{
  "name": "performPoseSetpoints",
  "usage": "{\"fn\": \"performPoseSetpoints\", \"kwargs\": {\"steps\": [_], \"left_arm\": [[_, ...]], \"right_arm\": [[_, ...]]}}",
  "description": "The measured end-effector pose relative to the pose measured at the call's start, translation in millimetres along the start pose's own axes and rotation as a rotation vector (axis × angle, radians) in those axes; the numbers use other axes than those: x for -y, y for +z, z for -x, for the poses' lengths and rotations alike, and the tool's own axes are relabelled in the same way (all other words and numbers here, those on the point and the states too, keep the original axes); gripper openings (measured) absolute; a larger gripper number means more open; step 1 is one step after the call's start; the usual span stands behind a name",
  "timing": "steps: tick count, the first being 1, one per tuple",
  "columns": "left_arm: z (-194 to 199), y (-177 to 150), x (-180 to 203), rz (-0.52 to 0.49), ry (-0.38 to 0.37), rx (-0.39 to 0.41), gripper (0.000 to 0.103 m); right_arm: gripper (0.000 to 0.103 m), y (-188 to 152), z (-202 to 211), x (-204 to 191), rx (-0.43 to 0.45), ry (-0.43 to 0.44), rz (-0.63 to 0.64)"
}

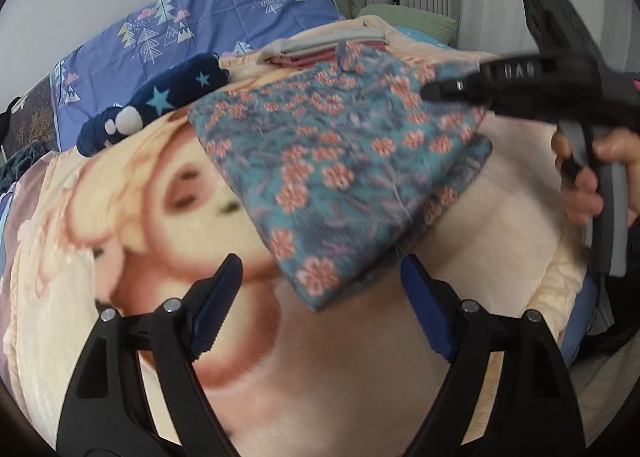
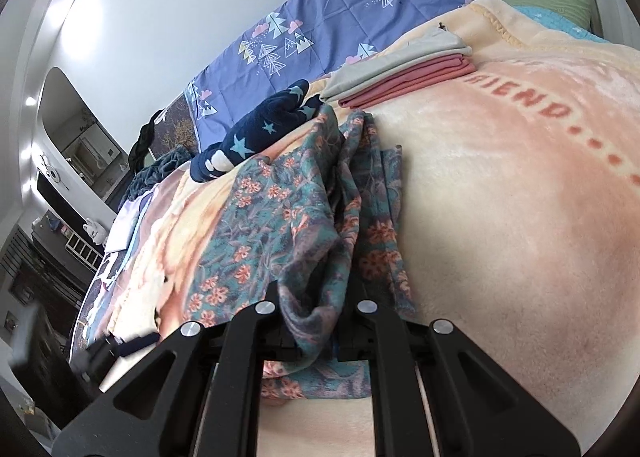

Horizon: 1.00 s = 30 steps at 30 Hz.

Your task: Fold small clothes

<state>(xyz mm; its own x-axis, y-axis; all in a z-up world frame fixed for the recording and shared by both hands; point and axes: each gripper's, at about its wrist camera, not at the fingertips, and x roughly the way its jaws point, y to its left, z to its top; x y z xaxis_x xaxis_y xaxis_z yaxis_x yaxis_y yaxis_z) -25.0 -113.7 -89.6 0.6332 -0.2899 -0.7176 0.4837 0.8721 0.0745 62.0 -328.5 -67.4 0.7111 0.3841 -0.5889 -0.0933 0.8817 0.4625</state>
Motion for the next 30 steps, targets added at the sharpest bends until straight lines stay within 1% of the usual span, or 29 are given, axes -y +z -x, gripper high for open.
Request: {"fn": "performPoseSetpoints", "kwargs": {"steps": [1, 4, 7, 8, 11, 13, 16, 17, 22, 24, 26, 28, 30], "left_arm": [[-5.1, -2.1, 2.1, 0.000, 0.014, -0.012, 0.083], [-22.5, -1.1, 2.4, 0.040, 0.115, -0.051, 0.083], [-25.9, 6.4, -8.9, 0.146, 0.156, -0.043, 0.083], [-24.7, 7.6, -10.7, 0.165, 0.168, -0.038, 0.084], [-18.0, 5.6, -7.8, 0.159, 0.228, -0.031, 0.084], [-11.1, 1.2, -6.1, 0.145, 0.239, -0.026, 0.084], [-2.5, -4.1, -6.8, 0.141, 0.205, -0.018, 0.084], [-2.3, -3.4, -7.2, 0.141, 0.205, -0.014, 0.084], [-13.8, 13.2, -7.3, 0.179, 0.242, -0.001, 0.084], [-22.4, 17.0, -8.6, 0.178, 0.284, -0.019, 0.084], [-28.5, 13.9, -10.1, 0.168, 0.332, -0.051, 0.084], [-29.4, 4.9, -15.4, 0.175, 0.340, -0.082, 0.084], [-24.7, -6.6, -24.6, 0.206, 0.313, -0.091, 0.084]], "right_arm": [[0.010, 1.2, 0.7, -2.1, 0.001, 0.001, 0.002], [0.010, 4.5, 3.2, -6.8, 0.002, 0.007, 0.002], [0.010, 9.2, 8.3, -9.0, 0.008, 0.023, -0.019], [0.009, 10.9, 10.4, -8.6, 0.012, 0.033, -0.034], [0.009, 13.3, 13.8, -5.9, 0.021, 0.043, -0.060], [0.009, 11.6, 13.7, -1.1, 0.013, 0.033, -0.070], [0.009, 11.0, 9.5, 5.7, -0.015, 0.039, -0.102], [0.009, 12.0, 8.8, 6.3, -0.018, 0.044, -0.109], [0.009, 16.4, 12.5, -1.9, 0.001, 0.064, -0.100], [0.009, 16.0, 13.9, -2.6, 0.003, 0.065, -0.097], [0.009, 14.5, 14.3, 0.7, -0.001, 0.064, -0.106], [0.009, 11.9, 15.2, 8.0, -0.006, 0.060, -0.114], [0.009, 7.5, 14.0, 15.4, -0.021, 0.056, -0.125]]}}
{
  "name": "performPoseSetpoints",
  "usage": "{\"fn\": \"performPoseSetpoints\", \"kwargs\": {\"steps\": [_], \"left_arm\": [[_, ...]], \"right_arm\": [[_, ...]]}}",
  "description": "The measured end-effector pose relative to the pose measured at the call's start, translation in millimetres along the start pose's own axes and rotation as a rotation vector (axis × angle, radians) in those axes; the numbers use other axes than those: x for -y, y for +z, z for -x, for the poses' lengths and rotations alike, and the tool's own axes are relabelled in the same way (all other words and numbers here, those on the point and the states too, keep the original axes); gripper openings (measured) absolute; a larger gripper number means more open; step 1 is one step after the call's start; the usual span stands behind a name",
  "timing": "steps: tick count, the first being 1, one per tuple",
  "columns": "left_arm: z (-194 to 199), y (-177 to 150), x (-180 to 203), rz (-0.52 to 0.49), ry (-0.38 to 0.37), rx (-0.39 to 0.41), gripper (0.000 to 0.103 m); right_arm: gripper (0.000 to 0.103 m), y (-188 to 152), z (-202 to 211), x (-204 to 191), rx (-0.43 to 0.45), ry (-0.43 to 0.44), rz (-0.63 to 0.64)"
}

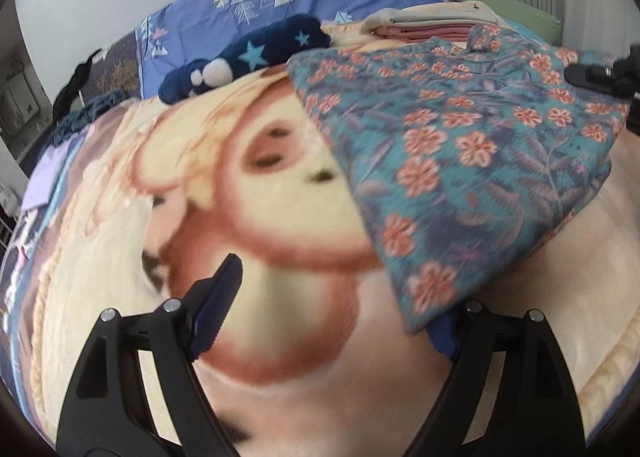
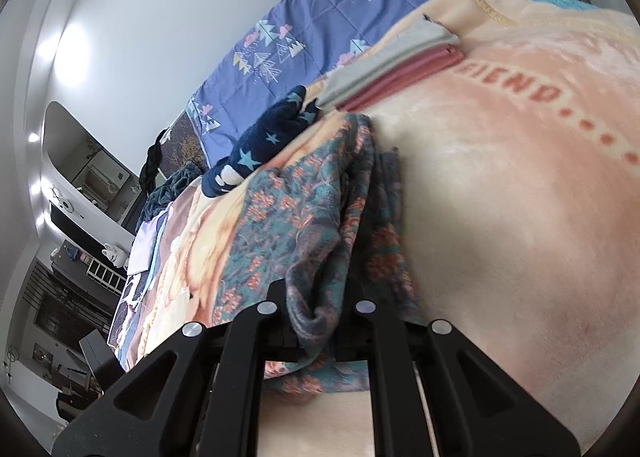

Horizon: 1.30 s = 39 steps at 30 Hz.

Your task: Fold small clothes

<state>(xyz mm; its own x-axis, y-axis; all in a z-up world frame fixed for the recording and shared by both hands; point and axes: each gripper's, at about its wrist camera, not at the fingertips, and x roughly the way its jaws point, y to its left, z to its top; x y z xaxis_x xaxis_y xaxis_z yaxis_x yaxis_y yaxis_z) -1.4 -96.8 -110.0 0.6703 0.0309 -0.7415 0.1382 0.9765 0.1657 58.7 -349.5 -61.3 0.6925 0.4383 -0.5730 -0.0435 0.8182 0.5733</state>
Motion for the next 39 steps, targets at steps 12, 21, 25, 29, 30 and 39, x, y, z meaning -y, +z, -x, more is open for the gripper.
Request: {"fn": "performPoseSetpoints", "kwargs": {"steps": [12, 21, 25, 29, 30, 39], "left_arm": [[6.3, -17.3, -8.9, 0.022, -0.112, 0.011, 0.060], [51.9, -26.1, -10.8, -0.036, -0.318, 0.087, 0.012], [46.7, -7.1, -7.6, 0.001, -0.263, 0.149, 0.015], [11.1, -6.0, 12.3, -0.039, -0.237, 0.063, 0.030], [2.9, -9.9, 16.7, -0.055, -0.216, 0.037, 0.033], [5.1, -5.7, -7.9, 0.039, -0.271, 0.044, 0.048]], "right_arm": [[0.009, -21.1, 6.9, 19.5, -0.070, -0.036, 0.052], [0.019, -22.9, 28.4, 36.9, -0.013, -0.135, 0.060], [0.019, -22.8, 28.1, 1.9, 0.066, -0.138, 0.225], [0.018, -31.6, 3.6, -11.3, 0.013, -0.231, 0.298], [0.017, -35.5, -5.5, -7.3, -0.014, -0.301, 0.305], [0.032, -35.6, -9.5, 11.1, -0.048, -0.348, 0.272]]}}
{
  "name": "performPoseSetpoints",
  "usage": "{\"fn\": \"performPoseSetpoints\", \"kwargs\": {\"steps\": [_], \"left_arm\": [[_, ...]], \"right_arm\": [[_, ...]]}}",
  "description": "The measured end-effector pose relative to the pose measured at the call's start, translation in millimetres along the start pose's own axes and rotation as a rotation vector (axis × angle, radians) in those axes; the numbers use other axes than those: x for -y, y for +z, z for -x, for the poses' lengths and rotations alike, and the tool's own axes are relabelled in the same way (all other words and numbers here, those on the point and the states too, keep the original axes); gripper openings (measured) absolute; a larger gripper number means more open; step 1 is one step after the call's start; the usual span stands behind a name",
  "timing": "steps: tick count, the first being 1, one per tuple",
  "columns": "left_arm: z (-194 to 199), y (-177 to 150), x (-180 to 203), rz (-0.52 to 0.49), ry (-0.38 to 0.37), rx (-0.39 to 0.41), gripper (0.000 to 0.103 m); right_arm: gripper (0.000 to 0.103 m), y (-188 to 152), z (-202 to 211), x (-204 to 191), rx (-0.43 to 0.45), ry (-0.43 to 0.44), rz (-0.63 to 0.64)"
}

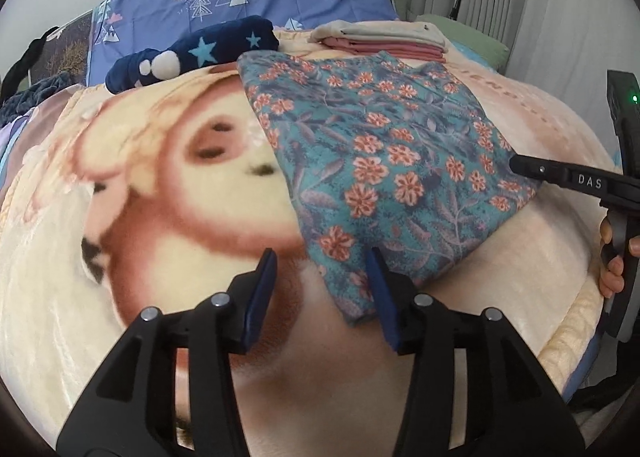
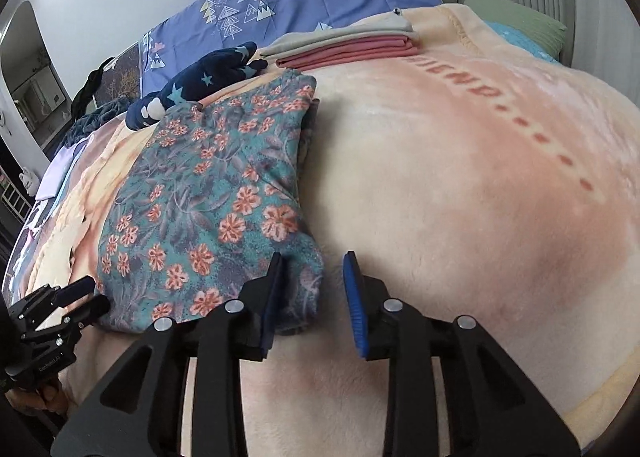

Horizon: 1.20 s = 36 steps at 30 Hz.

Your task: Fold small clothes

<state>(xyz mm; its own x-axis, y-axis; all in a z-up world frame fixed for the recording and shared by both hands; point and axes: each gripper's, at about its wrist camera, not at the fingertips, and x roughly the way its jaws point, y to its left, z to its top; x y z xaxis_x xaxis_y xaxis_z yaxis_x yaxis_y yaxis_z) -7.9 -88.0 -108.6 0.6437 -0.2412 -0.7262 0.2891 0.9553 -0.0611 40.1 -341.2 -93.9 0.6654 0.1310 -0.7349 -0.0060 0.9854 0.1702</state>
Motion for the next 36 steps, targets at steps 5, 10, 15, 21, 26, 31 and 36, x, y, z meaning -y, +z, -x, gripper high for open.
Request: {"fn": "performPoseSetpoints", "kwargs": {"steps": [5, 10, 15, 21, 26, 31, 36], "left_arm": [[2.2, 14.9, -2.6, -0.009, 0.016, 0.037, 0.055], [-2.4, 34.8, -7.7, -0.019, 0.030, 0.066, 0.056], [-21.4, 60.0, -20.2, 0.007, -0.003, 0.052, 0.059], [-60.0, 94.6, -38.2, 0.023, -0.017, 0.008, 0.063], [-92.4, 119.6, -54.4, 0.056, -0.021, -0.019, 0.066], [-124.0, 144.6, -74.8, 0.085, -0.043, -0.039, 0.067], [-152.1, 168.6, -108.4, 0.220, -0.191, -0.031, 0.011]], "right_arm": [[0.032, 12.0, 10.2, 2.2, 0.035, -0.007, 0.006], [0.033, 33.8, 10.0, 4.5, 0.050, 0.001, 0.012], [0.043, 62.3, -2.9, -2.3, 0.050, 0.072, 0.058], [0.055, 113.5, -36.4, -7.4, 0.060, 0.117, 0.141], [0.055, 155.6, -87.4, -4.4, -0.021, 0.178, 0.115], [0.055, 180.5, -131.0, -6.4, -0.097, 0.274, 0.100], [0.004, 189.8, -141.5, -10.6, -0.081, 0.318, 0.089]]}}
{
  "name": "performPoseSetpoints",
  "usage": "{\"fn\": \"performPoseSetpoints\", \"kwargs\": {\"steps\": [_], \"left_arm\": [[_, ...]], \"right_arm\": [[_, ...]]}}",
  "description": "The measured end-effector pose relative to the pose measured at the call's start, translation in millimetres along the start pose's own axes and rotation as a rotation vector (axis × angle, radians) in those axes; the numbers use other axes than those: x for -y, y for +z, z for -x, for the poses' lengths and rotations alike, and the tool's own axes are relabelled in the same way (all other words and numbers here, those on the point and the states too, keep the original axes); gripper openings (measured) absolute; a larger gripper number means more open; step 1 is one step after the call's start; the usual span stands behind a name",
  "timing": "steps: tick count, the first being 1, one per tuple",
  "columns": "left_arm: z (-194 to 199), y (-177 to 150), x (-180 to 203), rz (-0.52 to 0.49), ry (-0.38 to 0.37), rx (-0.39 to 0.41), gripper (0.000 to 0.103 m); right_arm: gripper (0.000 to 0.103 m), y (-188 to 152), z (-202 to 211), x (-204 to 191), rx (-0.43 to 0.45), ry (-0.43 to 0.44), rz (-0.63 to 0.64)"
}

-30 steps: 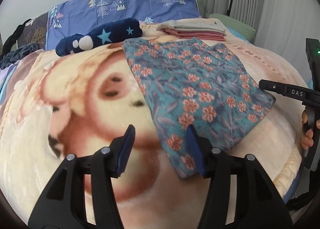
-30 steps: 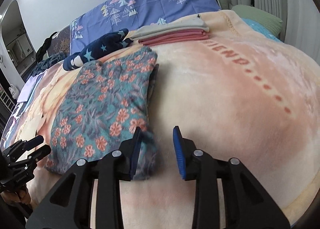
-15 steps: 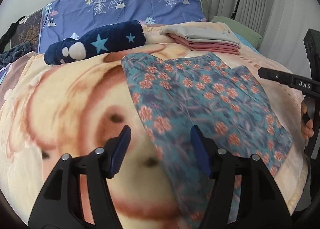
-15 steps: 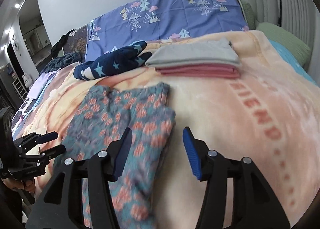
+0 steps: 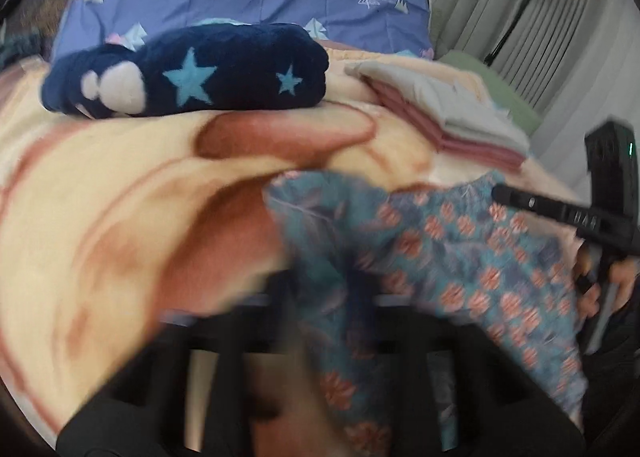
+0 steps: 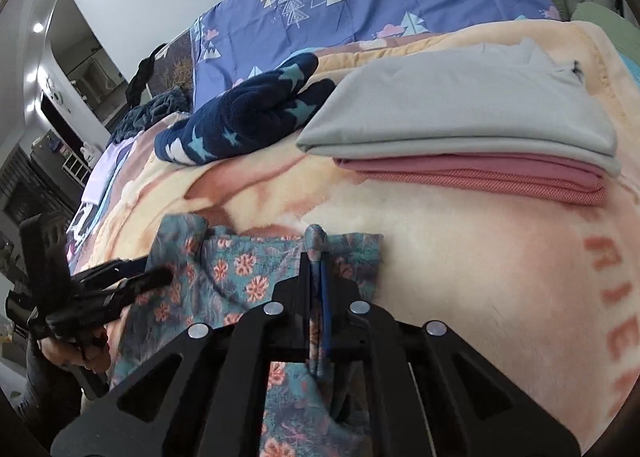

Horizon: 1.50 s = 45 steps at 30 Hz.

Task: Fold small clothes
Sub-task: 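Grasp the folded shirt bundle with both grippers at its edge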

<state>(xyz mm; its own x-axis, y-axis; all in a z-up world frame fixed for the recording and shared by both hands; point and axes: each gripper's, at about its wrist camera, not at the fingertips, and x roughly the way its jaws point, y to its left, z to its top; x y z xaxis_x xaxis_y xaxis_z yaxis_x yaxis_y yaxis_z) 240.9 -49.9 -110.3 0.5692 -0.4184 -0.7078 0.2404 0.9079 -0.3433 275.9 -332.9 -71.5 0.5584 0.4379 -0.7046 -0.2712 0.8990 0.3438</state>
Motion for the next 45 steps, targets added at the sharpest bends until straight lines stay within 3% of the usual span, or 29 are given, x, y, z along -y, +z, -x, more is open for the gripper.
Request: {"fn": "performPoseSetpoints", "kwargs": {"steps": [2, 4, 6, 8, 9, 11, 12, 14, 16, 18, 20, 22, 23, 24, 28, 32, 39, 45], "left_arm": [[11.6, 2.5, 1.7, 0.002, -0.055, 0.081, 0.011], [15.1, -0.3, 9.3, -0.057, -0.037, 0.130, 0.012], [-3.7, -5.5, 10.1, -0.084, 0.038, 0.085, 0.024], [-19.4, -11.3, 4.0, -0.061, 0.081, 0.029, 0.046], [-16.7, -12.0, 1.3, -0.044, 0.066, 0.035, 0.046], [-3.9, -14.0, 0.4, -0.029, 0.048, 0.055, 0.065], [2.9, -15.4, 1.7, -0.031, 0.050, 0.064, 0.067], [20.6, -23.4, 7.5, -0.052, 0.017, 0.064, 0.069], [35.9, -38.1, 15.4, -0.079, -0.041, 0.054, 0.071], [41.2, -53.7, 22.6, -0.109, -0.064, 0.019, 0.073], [39.3, -70.2, 30.8, -0.140, -0.061, -0.034, 0.075], [34.3, -87.9, 37.5, -0.161, -0.064, -0.075, 0.076], [31.2, -93.8, 39.3, -0.161, -0.052, -0.070, 0.076], [29.6, -93.6, 40.6, -0.157, -0.049, -0.068, 0.076], [33.0, -88.8, 40.2, -0.119, -0.050, -0.066, 0.077], [26.1, -86.3, 41.2, -0.117, -0.057, -0.068, 0.077], [6.2, -68.3, 33.4, -0.062, -0.115, -0.092, 0.075], [-5.8, -61.0, 33.6, -0.066, -0.138, -0.105, 0.073]], "right_arm": [[0.004, -0.6, 13.5, -0.7, 0.061, 0.001, 0.001], [0.004, -1.5, 20.5, 4.0, 0.087, -0.032, -0.010], [0.005, -3.4, 7.8, 17.6, 0.040, -0.067, -0.036], [0.011, -9.9, -9.7, 35.9, -0.024, -0.057, -0.123], [0.016, -12.0, -9.2, 39.7, -0.021, -0.042, -0.149], [0.020, -13.3, 7.5, 40.0, 0.013, -0.028, -0.163], [0.022, -13.5, 18.7, 37.7, 0.038, -0.040, -0.151], [0.027, -18.1, 46.4, 32.8, 0.088, -0.046, -0.132], [0.035, -28.1, 69.2, 29.0, 0.105, 0.004, -0.139], [0.035, -46.5, 87.2, 19.0, 0.096, 0.045, -0.109], [0.039, -68.6, 93.2, 0.5, 0.057, 0.045, -0.017], [0.055, -87.4, 84.3, -10.2, -0.014, 0.005, 0.036], [0.056, -96.1, 71.7, -11.0, -0.071, -0.044, 0.043], [0.057, -102.0, 60.8, -8.3, -0.102, -0.076, 0.032], [0.058, -99.5, 64.0, 8.8, -0.073, 0.021, -0.116], [0.058, -94.4, 63.4, 8.8, -0.088, 0.067, -0.113], [0.060, -75.9, 25.1, 15.5, -0.144, 0.210, -0.146], [0.060, -72.3, 10.5, 6.4, -0.138, 0.219, -0.086]]}}
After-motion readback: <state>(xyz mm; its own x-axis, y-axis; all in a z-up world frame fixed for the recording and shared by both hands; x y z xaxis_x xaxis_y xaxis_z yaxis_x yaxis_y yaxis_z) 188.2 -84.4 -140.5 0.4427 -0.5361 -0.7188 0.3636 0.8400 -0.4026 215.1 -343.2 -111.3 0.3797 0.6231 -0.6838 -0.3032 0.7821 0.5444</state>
